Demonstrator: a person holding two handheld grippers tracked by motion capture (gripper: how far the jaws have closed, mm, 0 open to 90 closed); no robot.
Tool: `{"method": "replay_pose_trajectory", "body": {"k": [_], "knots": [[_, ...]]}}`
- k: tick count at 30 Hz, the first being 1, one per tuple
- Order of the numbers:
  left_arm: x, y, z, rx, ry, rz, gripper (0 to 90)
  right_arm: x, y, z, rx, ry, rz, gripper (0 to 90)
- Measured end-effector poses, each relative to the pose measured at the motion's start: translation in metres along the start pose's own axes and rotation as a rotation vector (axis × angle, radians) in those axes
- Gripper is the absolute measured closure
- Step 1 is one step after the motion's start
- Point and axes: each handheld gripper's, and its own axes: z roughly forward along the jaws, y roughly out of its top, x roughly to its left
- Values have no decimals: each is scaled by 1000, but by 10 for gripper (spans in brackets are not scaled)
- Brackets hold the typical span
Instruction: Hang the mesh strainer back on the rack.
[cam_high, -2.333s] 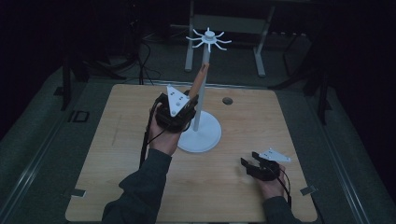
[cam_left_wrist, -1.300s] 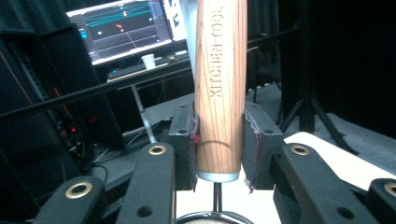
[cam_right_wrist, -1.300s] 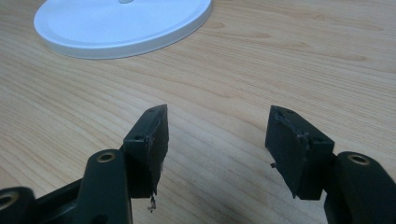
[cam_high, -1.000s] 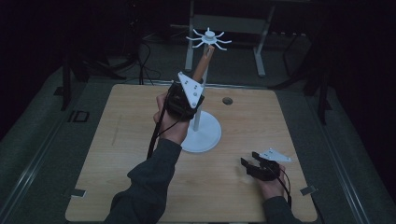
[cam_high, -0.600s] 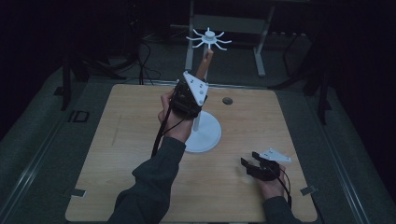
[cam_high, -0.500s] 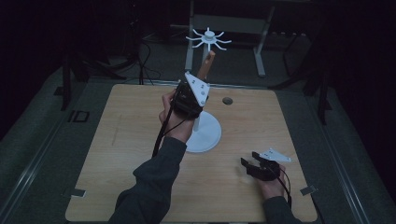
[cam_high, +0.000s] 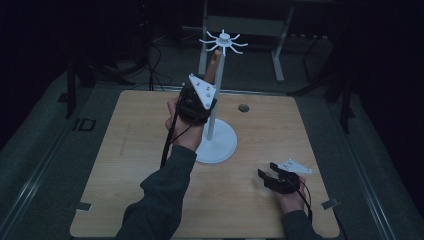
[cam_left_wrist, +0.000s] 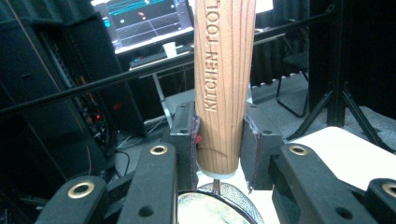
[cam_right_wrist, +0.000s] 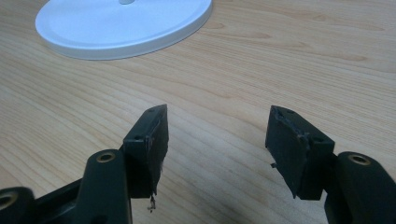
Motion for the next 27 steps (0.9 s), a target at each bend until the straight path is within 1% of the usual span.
{"method": "replay_pose_trajectory", "body": {"k": [2, 3, 4, 12, 13, 14, 16, 18, 21, 27], "knots": [[6, 0, 1, 4, 10, -16, 696, 0, 0, 0, 0, -1, 0, 389], [6, 0, 1, 4, 10, -16, 696, 0, 0, 0, 0, -1, 0, 389], [10, 0, 1, 4, 18, -28, 696, 0, 0, 0, 0, -1, -1, 389], [18, -1, 4, 17, 36, -47, 696, 0, 0, 0, 1, -1, 0, 389], [19, -1, 5, 21, 35, -49, 696, 0, 0, 0, 0, -1, -1, 389], [21, 0, 8, 39, 29, -50, 696, 0, 0, 0, 1, -1, 0, 389], [21, 1, 9, 43, 27, -47, 696, 0, 0, 0, 0, 0, 0, 389], [22, 2, 10, 45, 32, -35, 696, 0, 0, 0, 0, 0, 1, 389], [23, 5, 12, 48, 31, -35, 696, 0, 0, 0, 0, 1, 0, 389], [23, 6, 17, 68, 14, -24, 696, 0, 0, 0, 0, 1, 0, 389]]}}
